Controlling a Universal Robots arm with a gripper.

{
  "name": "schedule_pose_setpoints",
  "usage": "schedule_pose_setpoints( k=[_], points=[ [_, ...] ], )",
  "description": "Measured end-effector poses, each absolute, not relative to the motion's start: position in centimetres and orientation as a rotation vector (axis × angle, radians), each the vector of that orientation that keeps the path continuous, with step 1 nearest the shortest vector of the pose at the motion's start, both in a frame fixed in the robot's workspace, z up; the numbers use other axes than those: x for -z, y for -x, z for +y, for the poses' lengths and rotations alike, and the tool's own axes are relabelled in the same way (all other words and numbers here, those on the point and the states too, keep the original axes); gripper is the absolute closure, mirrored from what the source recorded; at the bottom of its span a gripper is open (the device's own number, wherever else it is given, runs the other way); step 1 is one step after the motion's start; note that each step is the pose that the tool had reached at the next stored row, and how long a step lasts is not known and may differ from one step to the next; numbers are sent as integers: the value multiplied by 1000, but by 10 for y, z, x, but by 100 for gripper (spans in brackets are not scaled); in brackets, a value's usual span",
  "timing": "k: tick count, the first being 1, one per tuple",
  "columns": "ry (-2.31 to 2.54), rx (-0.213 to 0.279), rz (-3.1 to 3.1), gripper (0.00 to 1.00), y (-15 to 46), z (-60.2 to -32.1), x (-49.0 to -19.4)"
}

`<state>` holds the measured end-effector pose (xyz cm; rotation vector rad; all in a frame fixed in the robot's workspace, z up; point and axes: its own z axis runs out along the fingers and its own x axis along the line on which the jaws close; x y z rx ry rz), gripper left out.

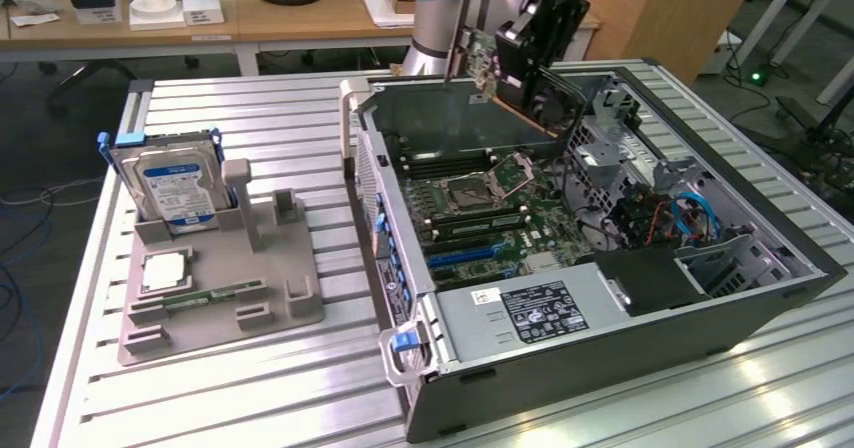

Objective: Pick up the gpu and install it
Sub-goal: 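Insert the gpu into the slot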

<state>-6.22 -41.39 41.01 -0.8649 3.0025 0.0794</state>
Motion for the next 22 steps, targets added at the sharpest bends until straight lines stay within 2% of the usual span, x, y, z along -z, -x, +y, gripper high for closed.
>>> schedule_pose_setpoints(
  k=[22],
  points=[
    [1102, -83, 2928, 72, 62, -414, -410]
  ],
)
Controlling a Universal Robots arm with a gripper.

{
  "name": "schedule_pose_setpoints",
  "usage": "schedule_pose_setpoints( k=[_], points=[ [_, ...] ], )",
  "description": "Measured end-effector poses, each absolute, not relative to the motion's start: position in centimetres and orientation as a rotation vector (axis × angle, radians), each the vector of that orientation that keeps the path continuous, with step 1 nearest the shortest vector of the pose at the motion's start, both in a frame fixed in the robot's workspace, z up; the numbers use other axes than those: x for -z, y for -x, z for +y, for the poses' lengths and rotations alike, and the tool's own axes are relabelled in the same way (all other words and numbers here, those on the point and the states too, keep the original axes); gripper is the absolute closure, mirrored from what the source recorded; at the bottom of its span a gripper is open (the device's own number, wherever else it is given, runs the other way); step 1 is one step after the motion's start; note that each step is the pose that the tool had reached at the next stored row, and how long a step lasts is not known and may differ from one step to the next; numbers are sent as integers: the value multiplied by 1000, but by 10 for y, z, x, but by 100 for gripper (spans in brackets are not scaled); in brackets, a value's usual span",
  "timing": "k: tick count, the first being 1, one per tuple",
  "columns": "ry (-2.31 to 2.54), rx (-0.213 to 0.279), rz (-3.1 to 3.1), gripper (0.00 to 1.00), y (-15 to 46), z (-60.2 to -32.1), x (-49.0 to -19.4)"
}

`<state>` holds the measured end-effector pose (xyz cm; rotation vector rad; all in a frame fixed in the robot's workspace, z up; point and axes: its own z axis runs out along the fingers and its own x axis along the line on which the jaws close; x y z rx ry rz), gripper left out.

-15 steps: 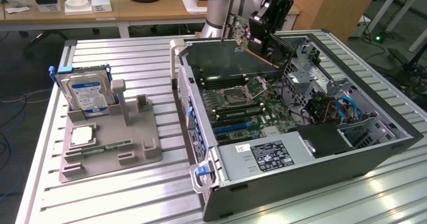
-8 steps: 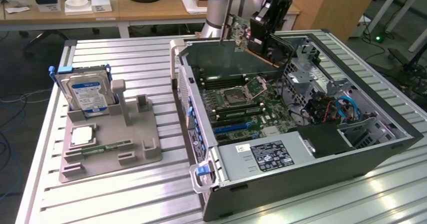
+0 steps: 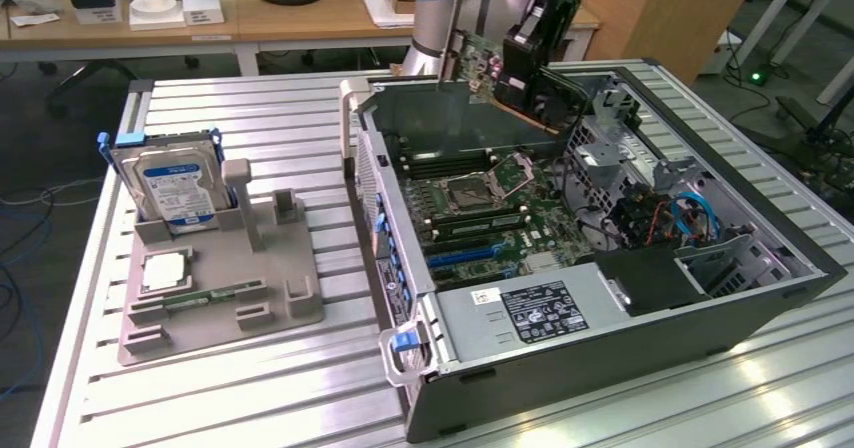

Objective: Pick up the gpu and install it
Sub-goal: 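Insert the gpu into the slot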

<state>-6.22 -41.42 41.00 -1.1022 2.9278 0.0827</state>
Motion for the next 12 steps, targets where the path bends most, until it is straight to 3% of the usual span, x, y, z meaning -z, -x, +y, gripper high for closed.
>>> schedule_pose_setpoints(
  k=[12],
  points=[
    [1268, -84, 2863, 72, 62, -414, -410]
  ],
)
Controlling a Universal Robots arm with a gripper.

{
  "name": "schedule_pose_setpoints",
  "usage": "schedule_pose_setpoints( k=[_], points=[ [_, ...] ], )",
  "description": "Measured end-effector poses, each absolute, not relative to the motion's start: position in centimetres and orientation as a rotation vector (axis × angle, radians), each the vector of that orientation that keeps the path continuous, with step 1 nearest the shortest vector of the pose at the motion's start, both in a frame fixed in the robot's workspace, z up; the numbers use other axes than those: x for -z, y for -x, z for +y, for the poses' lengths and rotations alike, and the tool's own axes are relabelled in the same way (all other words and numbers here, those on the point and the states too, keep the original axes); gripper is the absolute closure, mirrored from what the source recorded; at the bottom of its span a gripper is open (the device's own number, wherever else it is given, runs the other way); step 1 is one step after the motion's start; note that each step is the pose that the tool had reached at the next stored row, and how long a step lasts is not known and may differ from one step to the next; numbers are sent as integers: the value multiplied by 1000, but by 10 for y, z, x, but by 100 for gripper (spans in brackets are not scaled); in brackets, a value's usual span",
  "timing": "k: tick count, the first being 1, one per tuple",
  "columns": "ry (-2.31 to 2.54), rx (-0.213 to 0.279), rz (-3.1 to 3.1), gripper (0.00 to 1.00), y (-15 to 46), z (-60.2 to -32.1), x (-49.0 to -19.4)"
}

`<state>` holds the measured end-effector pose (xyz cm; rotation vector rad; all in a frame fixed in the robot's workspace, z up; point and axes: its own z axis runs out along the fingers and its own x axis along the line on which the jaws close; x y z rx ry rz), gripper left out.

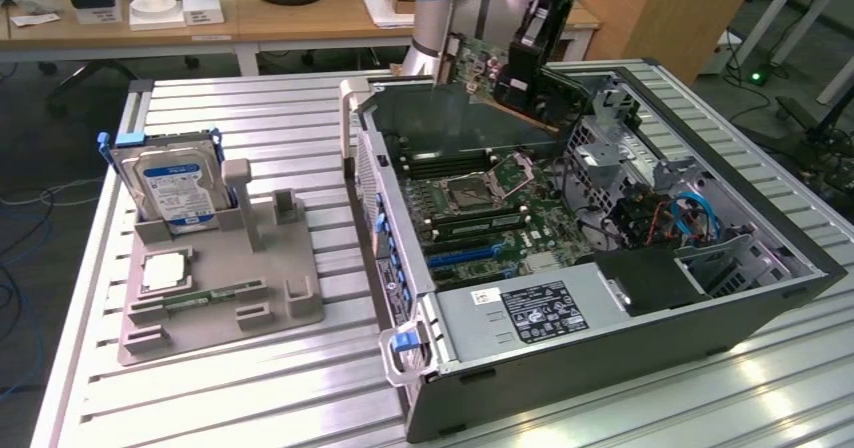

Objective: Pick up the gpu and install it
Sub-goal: 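Insert the gpu into the slot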

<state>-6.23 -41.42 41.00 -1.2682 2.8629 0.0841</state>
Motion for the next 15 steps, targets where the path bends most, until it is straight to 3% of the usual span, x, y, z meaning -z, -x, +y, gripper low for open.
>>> schedule_pose_setpoints(
  k=[15],
  points=[
    [1554, -85, 2725, 72, 62, -414, -410]
  ],
)
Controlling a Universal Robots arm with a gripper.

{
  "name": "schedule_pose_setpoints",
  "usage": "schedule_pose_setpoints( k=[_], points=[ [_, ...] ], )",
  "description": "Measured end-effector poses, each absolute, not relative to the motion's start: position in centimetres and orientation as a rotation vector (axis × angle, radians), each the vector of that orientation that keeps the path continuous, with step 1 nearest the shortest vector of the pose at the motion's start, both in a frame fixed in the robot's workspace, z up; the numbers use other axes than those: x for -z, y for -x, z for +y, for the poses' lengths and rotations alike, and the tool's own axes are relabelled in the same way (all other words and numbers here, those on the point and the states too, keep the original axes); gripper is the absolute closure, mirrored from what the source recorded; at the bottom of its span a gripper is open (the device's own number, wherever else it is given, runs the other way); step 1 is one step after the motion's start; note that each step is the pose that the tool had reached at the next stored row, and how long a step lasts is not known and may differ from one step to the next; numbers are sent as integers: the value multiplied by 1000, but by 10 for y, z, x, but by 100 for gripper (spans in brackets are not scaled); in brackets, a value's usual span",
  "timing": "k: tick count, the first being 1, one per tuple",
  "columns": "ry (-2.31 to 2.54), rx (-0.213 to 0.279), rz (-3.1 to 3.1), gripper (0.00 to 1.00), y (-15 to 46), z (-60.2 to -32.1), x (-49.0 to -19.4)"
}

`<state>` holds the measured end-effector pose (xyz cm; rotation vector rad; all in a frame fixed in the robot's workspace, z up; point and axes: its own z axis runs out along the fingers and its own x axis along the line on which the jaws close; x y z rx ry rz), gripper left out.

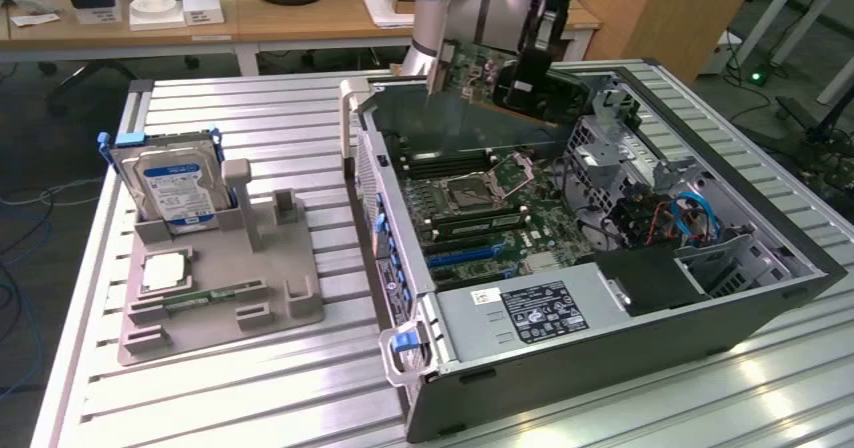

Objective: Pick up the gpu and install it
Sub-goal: 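Insert the gpu into the slot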

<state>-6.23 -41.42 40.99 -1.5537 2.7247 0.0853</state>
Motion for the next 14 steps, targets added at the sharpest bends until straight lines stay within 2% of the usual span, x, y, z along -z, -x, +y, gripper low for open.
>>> schedule_pose_setpoints(
  k=[14],
  points=[
    [1879, -86, 2520, 72, 62, -414, -409]
  ],
)
